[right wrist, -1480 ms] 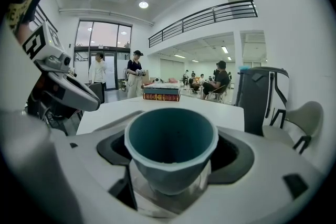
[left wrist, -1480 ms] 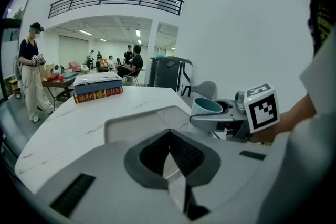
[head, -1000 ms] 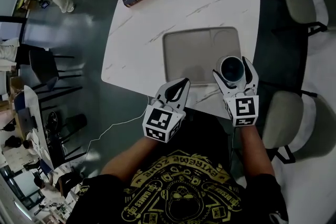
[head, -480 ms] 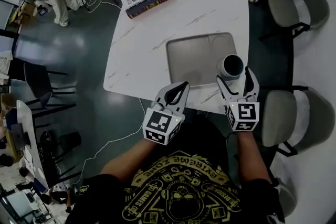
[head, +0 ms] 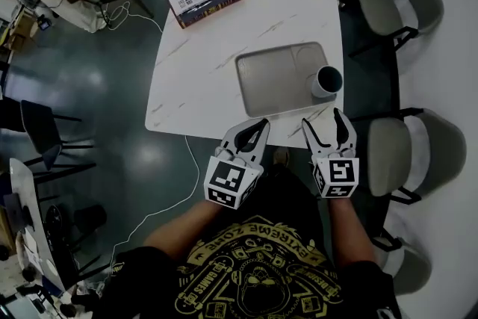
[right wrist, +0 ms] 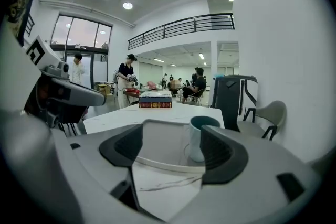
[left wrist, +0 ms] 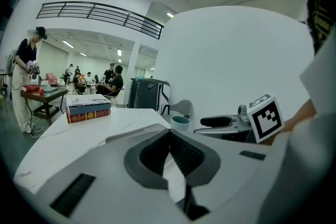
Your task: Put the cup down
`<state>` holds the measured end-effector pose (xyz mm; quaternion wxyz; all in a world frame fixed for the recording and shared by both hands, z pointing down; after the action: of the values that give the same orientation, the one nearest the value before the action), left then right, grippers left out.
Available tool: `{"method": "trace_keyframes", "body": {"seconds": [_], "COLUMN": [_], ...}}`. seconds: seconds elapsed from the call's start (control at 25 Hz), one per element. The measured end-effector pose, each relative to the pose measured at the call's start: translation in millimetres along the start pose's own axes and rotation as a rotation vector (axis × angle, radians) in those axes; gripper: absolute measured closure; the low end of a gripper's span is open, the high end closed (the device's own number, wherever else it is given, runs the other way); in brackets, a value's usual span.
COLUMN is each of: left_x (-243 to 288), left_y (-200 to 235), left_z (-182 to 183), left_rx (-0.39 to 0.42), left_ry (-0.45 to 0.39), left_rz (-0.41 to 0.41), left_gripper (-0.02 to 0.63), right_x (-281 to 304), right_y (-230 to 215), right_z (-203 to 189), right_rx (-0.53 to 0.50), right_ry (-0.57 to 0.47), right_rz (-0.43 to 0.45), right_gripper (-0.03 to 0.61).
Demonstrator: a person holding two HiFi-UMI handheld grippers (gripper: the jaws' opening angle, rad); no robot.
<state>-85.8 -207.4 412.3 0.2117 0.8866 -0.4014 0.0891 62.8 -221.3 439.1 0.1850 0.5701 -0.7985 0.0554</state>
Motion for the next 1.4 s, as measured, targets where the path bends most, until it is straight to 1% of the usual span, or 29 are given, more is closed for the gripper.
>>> {"method": "trace_keyframes", "body": {"seconds": [0.12, 0.2, 0.32, 0.36, 0.56, 0.76, 0.88, 1.0, 1.16, 1.4], "left_x": [-11, -19, -35, -40, -59, -75, -81, -86, -91, -97], "left_y": [-5, -7, -7, -7, -11, -19, -26, -29, -30, -63], "left_z": [-3, -7, -14, -17, -34, -45, -49, -50, -50, -54], "left_rx": [0.009, 0.010, 0.009, 0.007, -0.009, -0.012, -0.020, -0.029, -0.046, -0.058], "left_ry": [-0.013, -0.021, -0.029, -0.028, -0.017, -0.019, -0.022, -0.029, -0.039, -0.055], "left_rz": [-0.027, -0.039, -0.045, -0.046, -0.070, -0.096, -0.111, -0.098, -0.066, -0.056], "left_gripper": [0.614, 0.614, 0.614, 0.614, 0.614, 0.614, 0.614, 0.614, 0.614, 0.614], "right_x": [-14, -24, -39, -44, -61, -78, -86, -92, -100, -129], "right_y": [20, 32, 49, 54, 72, 88, 96, 101, 104, 96], "right_z": [2, 5, 9, 10, 5, 0, -3, -4, 2, 4], "right_rx": [-0.013, -0.012, -0.012, -0.012, 0.010, 0.027, 0.027, 0.003, -0.017, -0.022], "right_ry": [0.004, 0.004, 0.000, 0.000, 0.020, 0.041, 0.060, 0.077, 0.062, 0.019], "right_rz": [0.007, 0.011, 0.005, 0.003, -0.011, -0.019, -0.013, 0.008, 0.037, 0.064], "right_gripper": [0.322, 0.353, 0.419, 0.445, 0.535, 0.571, 0.571, 0.571, 0.572, 0.572]}}
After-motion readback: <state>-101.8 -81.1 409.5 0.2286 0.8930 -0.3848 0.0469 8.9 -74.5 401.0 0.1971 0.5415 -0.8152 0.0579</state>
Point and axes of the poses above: the fingertips, and each gripper's own axes: x forward along the fingers, y to its left, z out of its top, the point moved 1 cm from there along -x, backward along the fingers, and after that the axes turned 6 degrees about -x, right-handed, at the moved point
